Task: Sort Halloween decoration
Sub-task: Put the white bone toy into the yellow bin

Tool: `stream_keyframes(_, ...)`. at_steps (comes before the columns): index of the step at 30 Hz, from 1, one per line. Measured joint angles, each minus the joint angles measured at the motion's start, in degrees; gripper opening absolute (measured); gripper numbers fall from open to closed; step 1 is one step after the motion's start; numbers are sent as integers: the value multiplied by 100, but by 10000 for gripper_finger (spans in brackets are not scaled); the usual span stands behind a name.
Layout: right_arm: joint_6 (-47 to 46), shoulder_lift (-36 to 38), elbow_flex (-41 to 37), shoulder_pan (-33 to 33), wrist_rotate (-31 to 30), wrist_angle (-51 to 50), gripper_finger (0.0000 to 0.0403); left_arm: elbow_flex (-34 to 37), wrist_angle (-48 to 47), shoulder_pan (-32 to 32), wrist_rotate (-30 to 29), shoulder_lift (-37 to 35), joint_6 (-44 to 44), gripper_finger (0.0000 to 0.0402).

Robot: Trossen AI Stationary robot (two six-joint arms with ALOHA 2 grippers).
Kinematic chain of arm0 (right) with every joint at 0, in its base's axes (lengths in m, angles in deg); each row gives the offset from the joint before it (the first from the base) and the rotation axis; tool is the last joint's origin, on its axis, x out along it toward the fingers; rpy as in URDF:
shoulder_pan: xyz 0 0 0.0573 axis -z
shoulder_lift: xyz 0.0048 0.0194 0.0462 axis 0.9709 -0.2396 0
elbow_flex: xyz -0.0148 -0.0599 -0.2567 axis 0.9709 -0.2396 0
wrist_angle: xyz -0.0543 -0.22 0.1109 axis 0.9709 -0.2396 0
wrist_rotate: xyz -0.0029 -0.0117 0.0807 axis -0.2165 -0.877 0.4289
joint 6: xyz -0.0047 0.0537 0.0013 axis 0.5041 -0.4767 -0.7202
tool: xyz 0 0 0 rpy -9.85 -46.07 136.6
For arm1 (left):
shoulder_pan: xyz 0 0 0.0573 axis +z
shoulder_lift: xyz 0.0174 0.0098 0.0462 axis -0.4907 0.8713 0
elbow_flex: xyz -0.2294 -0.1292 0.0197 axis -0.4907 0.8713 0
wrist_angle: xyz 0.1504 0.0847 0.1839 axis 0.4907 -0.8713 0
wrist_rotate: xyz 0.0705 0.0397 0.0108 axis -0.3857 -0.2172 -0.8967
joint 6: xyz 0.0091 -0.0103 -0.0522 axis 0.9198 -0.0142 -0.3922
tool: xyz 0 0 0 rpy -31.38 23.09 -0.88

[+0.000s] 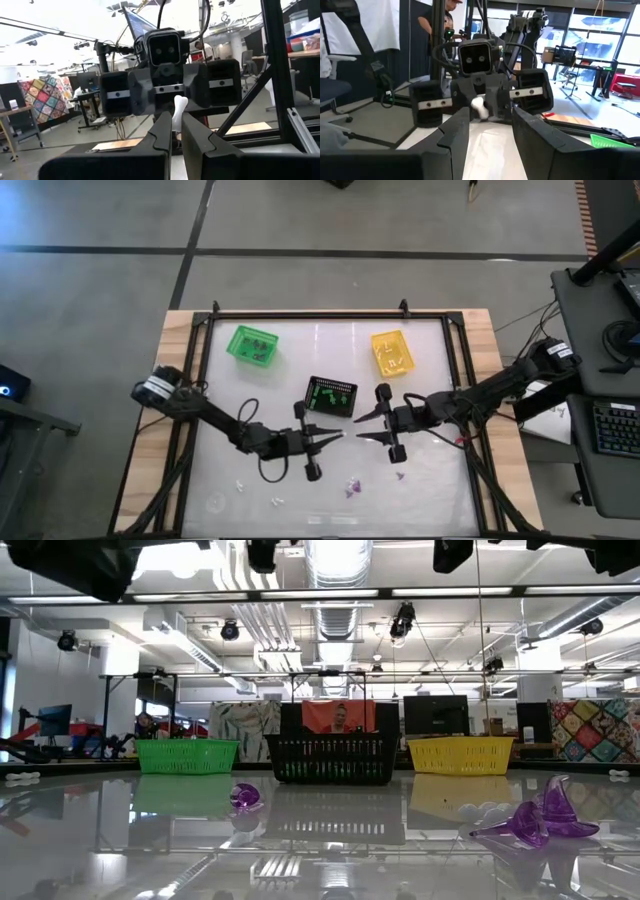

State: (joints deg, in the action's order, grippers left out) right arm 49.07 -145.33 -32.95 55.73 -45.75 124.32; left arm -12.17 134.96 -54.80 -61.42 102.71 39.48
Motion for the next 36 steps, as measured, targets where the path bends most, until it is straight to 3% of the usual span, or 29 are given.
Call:
stream_keyframes(9,41,0,0,0,248,-1,141,-645,-22,90,0,520,232,0)
stream_keyframes(20,86,0,0,-9,306,-5,134,-719,-23,234,-151,547,57,0)
stream_keyframes(36,271,0,0,-9,267,0,52,-749,-40,243,307,547,101,0)
